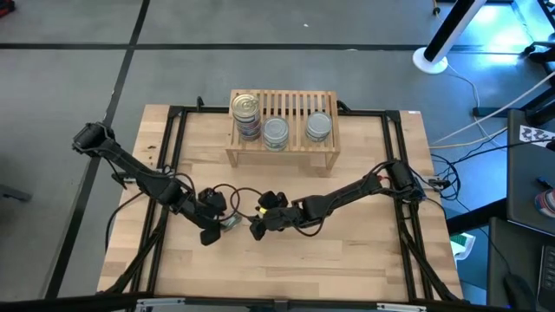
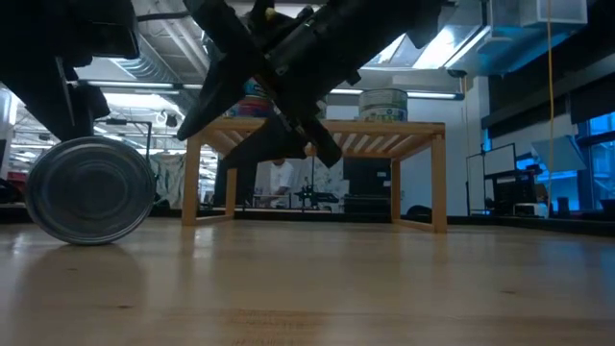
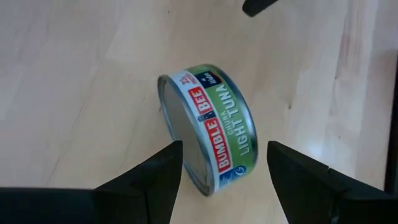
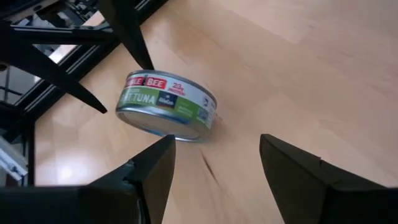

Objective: Stack canned seafood by type on shelf
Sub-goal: Stack the green tuna can on top of the other green tuna can on the shelf

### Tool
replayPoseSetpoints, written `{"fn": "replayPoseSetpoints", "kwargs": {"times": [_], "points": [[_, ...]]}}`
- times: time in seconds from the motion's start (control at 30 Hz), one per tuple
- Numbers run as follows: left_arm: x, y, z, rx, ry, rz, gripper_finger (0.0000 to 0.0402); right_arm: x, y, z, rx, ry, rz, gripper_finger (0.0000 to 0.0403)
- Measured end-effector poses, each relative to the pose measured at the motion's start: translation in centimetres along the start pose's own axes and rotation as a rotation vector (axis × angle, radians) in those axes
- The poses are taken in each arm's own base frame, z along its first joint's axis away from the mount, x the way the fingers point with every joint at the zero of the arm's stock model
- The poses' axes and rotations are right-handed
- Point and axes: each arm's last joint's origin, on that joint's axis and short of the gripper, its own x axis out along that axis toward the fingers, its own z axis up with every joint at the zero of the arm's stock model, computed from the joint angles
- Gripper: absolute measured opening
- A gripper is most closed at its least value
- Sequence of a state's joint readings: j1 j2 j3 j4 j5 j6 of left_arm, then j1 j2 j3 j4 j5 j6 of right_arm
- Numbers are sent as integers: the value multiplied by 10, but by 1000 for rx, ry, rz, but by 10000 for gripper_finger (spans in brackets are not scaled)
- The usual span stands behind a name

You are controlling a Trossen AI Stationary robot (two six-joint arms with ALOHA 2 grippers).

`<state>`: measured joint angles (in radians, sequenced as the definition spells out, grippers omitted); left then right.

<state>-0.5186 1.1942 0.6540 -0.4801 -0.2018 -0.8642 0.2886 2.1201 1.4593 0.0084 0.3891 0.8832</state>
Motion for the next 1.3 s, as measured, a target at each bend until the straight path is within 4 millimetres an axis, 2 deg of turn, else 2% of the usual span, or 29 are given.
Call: {"fn": "replayPoseSetpoints", "kwargs": {"times": [0.47, 0.87, 1.07, 1.17, 1.3], "points": [[0, -1, 3, -6, -60, 18, 227, 0, -1, 1, 10, -40, -36, 237], [20, -4, 1, 32, -41, 62, 227, 0, -2, 1, 11, -37, -38, 237], [24, -3, -1, 79, -21, 83, 226, 0, -1, 0, 9, -32, -34, 237], [24, -3, -1, 123, -19, 84, 211, 0, -1, 0, -26, -17, -23, 237], [24, -3, -1, 159, -18, 85, 161, -3, 1, 2, -151, 22, 16, 237]]}}
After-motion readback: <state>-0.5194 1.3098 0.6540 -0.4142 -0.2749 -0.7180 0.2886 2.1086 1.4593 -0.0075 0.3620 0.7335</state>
